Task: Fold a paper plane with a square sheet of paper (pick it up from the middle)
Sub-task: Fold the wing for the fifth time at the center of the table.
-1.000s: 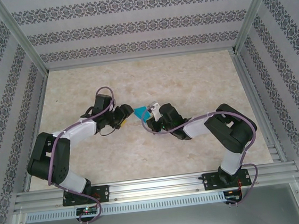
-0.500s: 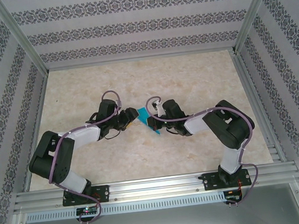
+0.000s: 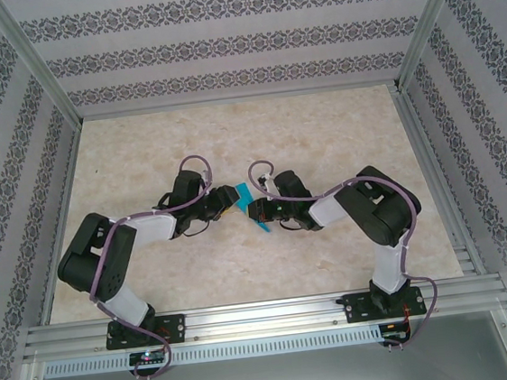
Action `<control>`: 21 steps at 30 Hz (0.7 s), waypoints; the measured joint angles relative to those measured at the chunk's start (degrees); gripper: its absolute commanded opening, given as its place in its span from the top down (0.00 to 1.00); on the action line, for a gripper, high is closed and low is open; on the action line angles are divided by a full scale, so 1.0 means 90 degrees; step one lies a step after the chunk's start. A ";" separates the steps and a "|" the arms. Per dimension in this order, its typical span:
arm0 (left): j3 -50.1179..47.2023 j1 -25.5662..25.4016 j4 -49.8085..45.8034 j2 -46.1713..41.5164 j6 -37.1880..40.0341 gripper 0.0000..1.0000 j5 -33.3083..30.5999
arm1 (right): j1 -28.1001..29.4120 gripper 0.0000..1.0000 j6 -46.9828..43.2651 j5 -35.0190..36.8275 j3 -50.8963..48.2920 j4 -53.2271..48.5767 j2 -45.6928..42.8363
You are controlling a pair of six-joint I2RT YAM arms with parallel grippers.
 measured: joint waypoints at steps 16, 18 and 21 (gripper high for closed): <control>0.0000 -0.0039 0.0476 0.0483 0.0000 0.59 0.0146 | -0.0226 1.00 0.0741 -0.0138 -0.0100 0.0551 0.0124; 0.0000 -0.0039 0.0525 0.0522 0.0000 0.60 0.0148 | -0.0245 1.00 0.0838 -0.0138 -0.0119 0.0627 0.0155; 0.0000 -0.0041 0.0580 0.0590 0.0000 0.61 0.0151 | -0.0250 1.00 0.1044 -0.0138 -0.0211 0.0780 0.0206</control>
